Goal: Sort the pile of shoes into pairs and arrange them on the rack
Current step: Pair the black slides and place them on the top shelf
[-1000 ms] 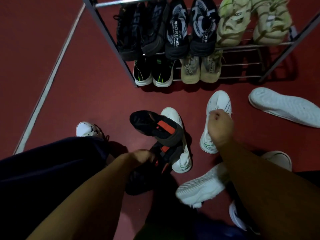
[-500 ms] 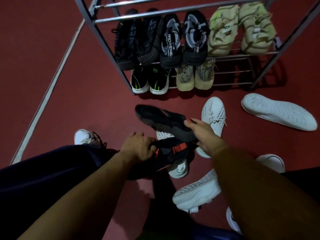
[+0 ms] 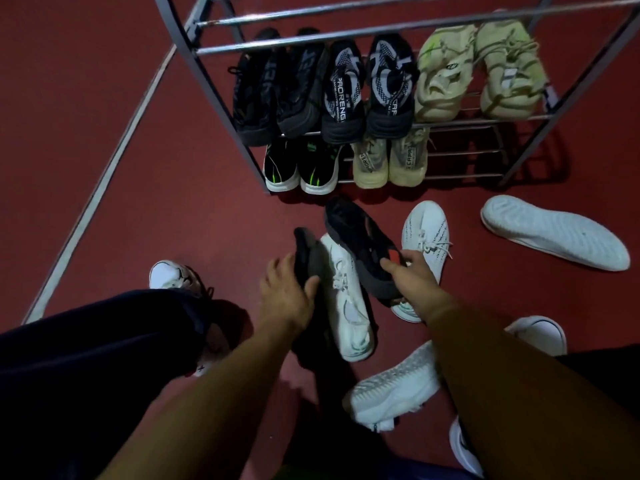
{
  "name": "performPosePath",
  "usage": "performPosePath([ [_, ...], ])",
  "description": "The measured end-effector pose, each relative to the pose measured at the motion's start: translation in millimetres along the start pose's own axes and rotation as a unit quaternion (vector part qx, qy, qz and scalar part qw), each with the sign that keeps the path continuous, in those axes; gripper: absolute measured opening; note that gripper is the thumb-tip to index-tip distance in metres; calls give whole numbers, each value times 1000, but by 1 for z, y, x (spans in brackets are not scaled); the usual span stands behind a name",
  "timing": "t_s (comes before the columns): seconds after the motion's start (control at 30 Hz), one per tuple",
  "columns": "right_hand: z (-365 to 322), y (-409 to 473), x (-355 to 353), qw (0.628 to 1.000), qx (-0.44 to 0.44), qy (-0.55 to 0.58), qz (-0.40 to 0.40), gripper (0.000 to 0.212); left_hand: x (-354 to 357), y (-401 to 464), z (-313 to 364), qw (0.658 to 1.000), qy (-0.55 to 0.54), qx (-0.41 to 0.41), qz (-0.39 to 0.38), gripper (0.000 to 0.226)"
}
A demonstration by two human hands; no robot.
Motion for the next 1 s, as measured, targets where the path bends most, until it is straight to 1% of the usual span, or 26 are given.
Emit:
performPosePath([
  [0.03, -2, -2, 2, 1000, 2, -6, -2, 32, 14, -4, -22, 989, -118, -81, -35, 56],
  [0.07, -6, -5, 5, 1000, -1, 0, -8, 25, 30, -10, -38, 960, -216, -149, -97, 53],
  [0.1, -8, -7, 7, 1000, 3, 11, -15, 18, 46, -22, -47, 916, -293, -211, -177, 50],
  [0.13, -9, -6, 9, 1000, 0, 19, -21, 16, 57, -33, -51, 868, -348, -250, -251, 43],
  [0.17, -10, -8, 9, 1000, 0, 19, -24, 19, 59, -39, -52, 835, -382, -257, -301, 33],
  [0.2, -9, -7, 9, 999, 2, 20, -25, 25, 58, -39, -55, 823, -397, -247, -321, 23],
  [0.23, -7, -6, 8, 999, 9, 20, -23, 28, 55, -39, -56, 821, -403, -234, -330, 16],
  [0.27, -5, -6, 8, 999, 12, 22, -21, 29, 55, -34, -58, 837, -384, -214, -324, 14],
  [0.3, -4, -7, 7, 999, 18, 24, -19, 29, 54, -29, -57, 855, -372, -190, -307, 16],
  [0.33, -3, -7, 8, 999, 20, 27, -22, 29, 52, -24, -51, 869, -373, -155, -285, 23],
  [0.37, -4, -9, 9, 999, 20, 29, -26, 27, 52, -19, -42, 876, -386, -106, -269, 33],
  [0.43, -6, -12, 13, 999, 18, 30, -33, 25, 58, -22, -10, 865, -415, 11, -283, 55],
  [0.47, -5, -12, 14, 999, 18, 29, -33, 25, 64, -24, -4, 862, -421, 24, -282, 61],
  [0.5, -5, -14, 15, 999, 21, 27, -31, 26, 66, -25, -4, 860, -437, 4, -261, 57],
  [0.57, -5, -14, 16, 999, 22, 19, -28, 29, 66, -29, -22, 872, -440, -105, -189, 25],
  [0.6, -5, -13, 16, 999, 20, 16, -26, 31, 66, -34, -29, 868, -440, -142, -180, 20],
  [0.63, -5, -13, 16, 999, 20, 13, -24, 30, 70, -37, -31, 855, -454, -158, -196, 21],
  [0.73, -5, -15, 14, 1000, 17, 7, -12, 22, 85, -53, -22, 774, -516, -188, -316, 30],
  [0.77, -6, -16, 13, 1000, 18, 7, -8, 19, 89, -56, -22, 753, -527, -201, -338, 32],
  [0.8, -6, -16, 14, 1000, 17, 7, -5, 17, 90, -56, -23, 744, -530, -209, -349, 29],
  [0.87, -12, -19, 17, 1000, 22, -1, -7, 18, 84, -56, -23, 741, -518, -217, -368, 18],
  [0.93, -15, -26, 25, 997, 65, -12, -43, 23, 75, -53, -27, 761, -471, -229, -383, 5],
  [1.0, -12, -36, 40, 985, 124, 11, -117, 27, 63, -50, -25, 788, -408, -223, -405, 11],
])
Point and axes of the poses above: each hand's wrist, its own y-axis towards the middle knuckle, its own x-axis out of the palm, z = x × y, the point moved 9 cm from there along y, towards the middle knuckle, and after that the axes turned 9 degrees about -z, right-handed, at the moved point
